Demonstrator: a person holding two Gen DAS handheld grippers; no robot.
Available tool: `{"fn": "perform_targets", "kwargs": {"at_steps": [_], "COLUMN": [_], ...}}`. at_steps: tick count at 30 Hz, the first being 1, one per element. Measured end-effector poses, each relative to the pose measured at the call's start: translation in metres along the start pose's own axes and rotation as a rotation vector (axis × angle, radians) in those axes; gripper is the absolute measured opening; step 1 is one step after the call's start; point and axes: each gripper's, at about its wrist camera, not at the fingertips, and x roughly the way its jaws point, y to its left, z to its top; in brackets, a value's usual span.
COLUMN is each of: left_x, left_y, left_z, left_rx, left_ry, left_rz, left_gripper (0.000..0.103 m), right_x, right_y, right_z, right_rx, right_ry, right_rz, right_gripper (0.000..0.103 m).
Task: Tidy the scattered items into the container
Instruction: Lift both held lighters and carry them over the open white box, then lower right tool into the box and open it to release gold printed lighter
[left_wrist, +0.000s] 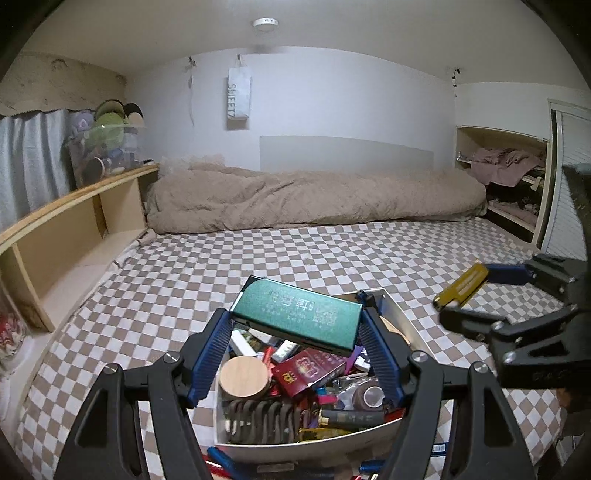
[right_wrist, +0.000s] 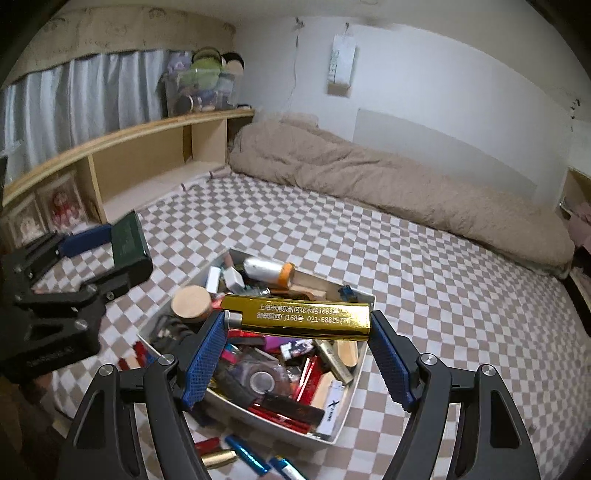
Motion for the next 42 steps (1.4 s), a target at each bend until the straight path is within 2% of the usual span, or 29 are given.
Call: {"fn": "perform_targets", "kwargs": {"at_steps": [9, 19, 22, 27, 36, 37, 39, 42], "left_x": [0.028, 0.043, 0.044, 0.046, 0.049, 0.051, 0.056, 0.067], "left_y": [0.009, 0.034, 0.036, 0.036, 0.041, 0.041, 0.04, 0.035], "left_z": [-0.016, -0.033, -0.037, -0.042, -0.051, -0.052, -0.056, -0.059], "left_rx": [-0.008, -0.065, -0.065, -0.069, -0.081, -0.082, -0.086, -0.097], "left_ry": [0.05, 0.088, 0.086, 0.098, 0.112, 0.116, 0.129, 0.161], "left_rz": [-0.044, -0.061, -0.063, -0.082, -0.107, -0.111, -0.125, -0.158], "left_gripper": [0.071, 0.071, 0.071, 0.071, 0.071, 0.071, 0.071, 0.071], "right_x": [0.066, 0.119, 0.128, 0.138, 0.155, 0.155, 0.154, 0.151], "right_y": [-0.01, -0.043, -0.044, -0.055, -0.059, -0.06, -0.062, -0.066], "right_z": [-0.016, -0.04, -0.047, -0.059, -0.062, -0.061, -0.057, -0.052], "right_rx": [-0.016, 0.397, 0.506, 0.716, 0.846, 0.847, 0.84, 0.833], "right_ry": [0.143, 0.341, 0.383, 0.409, 0.45, 0.447, 0.435, 0.413], "right_rz": [0.019, 0.126, 0.129, 0.103, 0.079, 0.077, 0.077, 0.091], "right_gripper": [0.077, 0.077, 0.077, 0.077, 0.077, 0.08, 0.096, 0.096]}}
